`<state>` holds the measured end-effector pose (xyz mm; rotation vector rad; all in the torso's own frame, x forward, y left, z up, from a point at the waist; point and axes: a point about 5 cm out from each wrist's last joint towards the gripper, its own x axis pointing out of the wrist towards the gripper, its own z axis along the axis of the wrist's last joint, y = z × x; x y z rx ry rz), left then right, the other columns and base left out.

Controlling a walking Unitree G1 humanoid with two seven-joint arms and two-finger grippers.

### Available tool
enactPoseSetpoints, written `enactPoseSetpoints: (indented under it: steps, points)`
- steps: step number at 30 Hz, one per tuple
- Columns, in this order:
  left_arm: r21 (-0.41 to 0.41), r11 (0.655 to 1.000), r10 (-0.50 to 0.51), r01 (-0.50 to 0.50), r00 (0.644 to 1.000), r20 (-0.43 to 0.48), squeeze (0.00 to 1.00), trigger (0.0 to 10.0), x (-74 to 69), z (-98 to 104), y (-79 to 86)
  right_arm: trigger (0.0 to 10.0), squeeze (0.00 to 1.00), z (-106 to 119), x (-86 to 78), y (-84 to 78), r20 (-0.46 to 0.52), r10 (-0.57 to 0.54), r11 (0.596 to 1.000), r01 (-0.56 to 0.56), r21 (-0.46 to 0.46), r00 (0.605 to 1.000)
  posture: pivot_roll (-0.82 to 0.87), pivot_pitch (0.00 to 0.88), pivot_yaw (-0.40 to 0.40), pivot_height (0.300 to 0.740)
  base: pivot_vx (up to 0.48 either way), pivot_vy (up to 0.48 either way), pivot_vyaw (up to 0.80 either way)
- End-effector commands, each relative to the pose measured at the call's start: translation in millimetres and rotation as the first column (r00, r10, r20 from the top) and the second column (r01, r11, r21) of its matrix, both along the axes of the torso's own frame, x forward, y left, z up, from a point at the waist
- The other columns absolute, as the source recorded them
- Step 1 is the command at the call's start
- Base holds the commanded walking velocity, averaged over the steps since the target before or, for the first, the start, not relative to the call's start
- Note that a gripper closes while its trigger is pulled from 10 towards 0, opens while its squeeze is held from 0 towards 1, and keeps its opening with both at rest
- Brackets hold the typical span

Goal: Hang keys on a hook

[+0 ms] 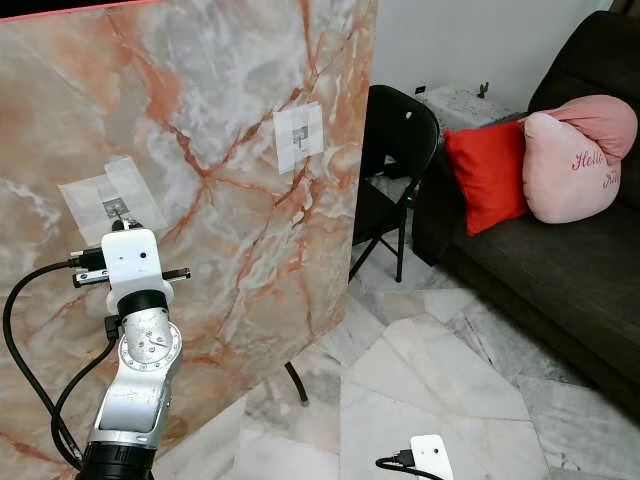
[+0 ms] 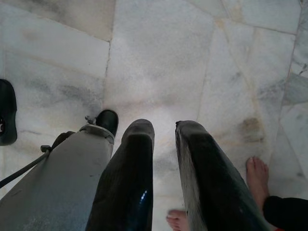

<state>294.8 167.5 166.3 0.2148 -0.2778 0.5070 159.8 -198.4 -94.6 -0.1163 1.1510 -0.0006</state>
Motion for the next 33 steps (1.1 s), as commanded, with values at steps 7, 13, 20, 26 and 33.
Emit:
enactPoseSetpoints:
  steps: [7,13,20,26,33]
  points:
    - [-0.014,0.998,0.066,-0.067,0.997,-0.030,0.00,10.0,-4.9,-5.2,11.8,10.0,0.00,0.7,1.4,-0.5,0.013,-0.014,1.000,0.014,0.003,1.000,0.08,0.000,-0.060,0.740,0.000,0.000,0.00]
    - [-0.024,0.997,0.067,-0.067,0.998,-0.017,0.00,10.0,-5.2,-2.7,11.9,10.0,0.00,0.8,1.6,-0.6,0.014,-0.014,1.000,0.014,0.003,1.000,0.08,0.000,-0.062,0.740,0.000,0.000,0.00]
    - [-0.028,0.998,0.058,-0.058,0.998,-0.010,0.00,10.0,-5.2,-1.2,11.1,10.0,0.00,0.9,1.8,-0.5,0.015,-0.014,1.000,0.014,0.003,1.000,0.08,0.000,-0.062,0.740,0.000,0.000,0.00]
    - [-0.022,0.997,0.070,-0.071,0.997,-0.034,0.00,10.0,-8.1,-5.2,13.8,10.0,0.00,0.8,1.8,-0.6,0.014,-0.013,1.000,0.013,0.002,1.000,0.08,0.000,-0.062,0.740,0.000,0.000,0.00]
    - [-0.023,0.997,0.073,-0.075,0.994,-0.079,0.00,10.0,-7.5,-11.4,14.2,10.0,0.00,0.7,1.6,-0.2,0.013,-0.012,1.000,0.012,0.003,1.000,0.08,0.000,-0.059,0.740,0.000,0.000,0.00]
